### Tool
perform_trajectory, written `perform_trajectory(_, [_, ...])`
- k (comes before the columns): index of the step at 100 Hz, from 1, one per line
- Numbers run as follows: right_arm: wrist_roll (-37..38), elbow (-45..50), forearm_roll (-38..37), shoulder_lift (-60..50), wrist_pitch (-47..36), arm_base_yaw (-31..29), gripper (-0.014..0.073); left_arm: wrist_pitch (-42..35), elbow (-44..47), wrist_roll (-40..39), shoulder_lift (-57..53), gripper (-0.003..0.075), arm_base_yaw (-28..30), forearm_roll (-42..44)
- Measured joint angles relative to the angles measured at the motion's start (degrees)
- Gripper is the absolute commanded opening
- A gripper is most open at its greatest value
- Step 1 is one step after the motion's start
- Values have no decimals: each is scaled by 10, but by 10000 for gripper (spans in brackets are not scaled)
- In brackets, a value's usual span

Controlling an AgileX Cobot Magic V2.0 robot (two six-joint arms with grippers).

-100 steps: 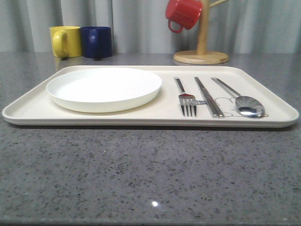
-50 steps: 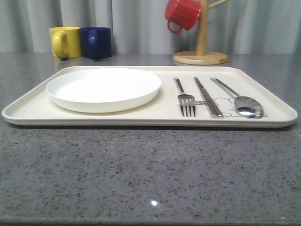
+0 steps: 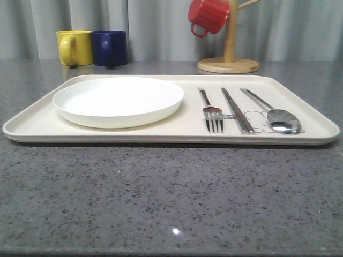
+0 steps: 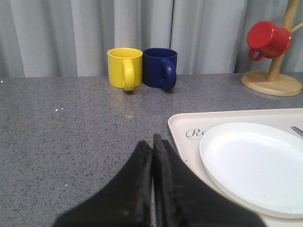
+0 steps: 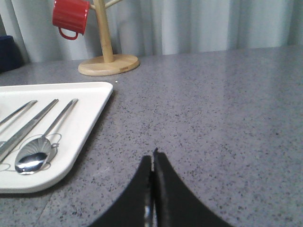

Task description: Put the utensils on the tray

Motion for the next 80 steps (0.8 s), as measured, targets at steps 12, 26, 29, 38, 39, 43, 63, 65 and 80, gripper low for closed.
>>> perform_trajectory(12, [0, 0, 0, 0, -24, 0, -68, 0, 0, 0, 0, -17, 0, 0])
perform_trajectory(26, [0, 0, 0, 0, -45, 0, -68, 0, 0, 0, 0, -17, 0, 0])
perform_trajectory(29, [0, 0, 0, 0, -51, 0, -68, 0, 0, 0, 0, -17, 0, 0])
perform_trajectory(38, [0, 0, 0, 0, -51, 0, -68, 0, 0, 0, 0, -17, 0, 0])
perform_trajectory(39, [0, 0, 0, 0, -51, 0, -68, 0, 0, 0, 0, -17, 0, 0])
perform_trajectory(43, [0, 0, 0, 0, -51, 0, -68, 0, 0, 0, 0, -17, 0, 0])
perform_trajectory(63, [0, 0, 0, 0, -51, 0, -68, -1, 0, 0, 0, -17, 0, 0])
perform_trajectory(65, [0, 0, 0, 0, -51, 0, -68, -1, 0, 0, 0, -17, 0, 0])
perform_trajectory(80, [0, 0, 0, 0, -54, 0, -68, -1, 0, 0, 0, -17, 0, 0])
